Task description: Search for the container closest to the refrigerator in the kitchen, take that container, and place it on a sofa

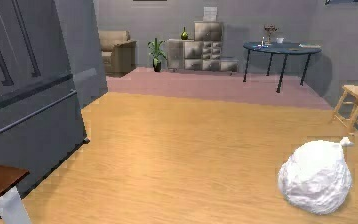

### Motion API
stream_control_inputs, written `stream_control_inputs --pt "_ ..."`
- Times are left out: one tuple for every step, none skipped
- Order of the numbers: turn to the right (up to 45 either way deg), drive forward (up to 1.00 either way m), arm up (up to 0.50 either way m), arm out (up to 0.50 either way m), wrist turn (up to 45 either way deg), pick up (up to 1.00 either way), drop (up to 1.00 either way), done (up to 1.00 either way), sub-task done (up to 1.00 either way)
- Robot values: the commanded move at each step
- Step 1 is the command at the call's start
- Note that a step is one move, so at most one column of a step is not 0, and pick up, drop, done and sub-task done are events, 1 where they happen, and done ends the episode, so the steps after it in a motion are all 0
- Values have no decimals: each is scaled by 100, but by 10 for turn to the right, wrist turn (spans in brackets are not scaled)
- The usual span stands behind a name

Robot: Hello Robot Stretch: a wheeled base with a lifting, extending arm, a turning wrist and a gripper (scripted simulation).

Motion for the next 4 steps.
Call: stream_control_inputs --pt "-150 0 0 0 0 0 0 0 0" --pt "0 100 0 0 0 0 0 0 0" --pt "0 100 0 0 0 0 0 0 0" --pt "0 100 0 0 0 0 0 0 0"
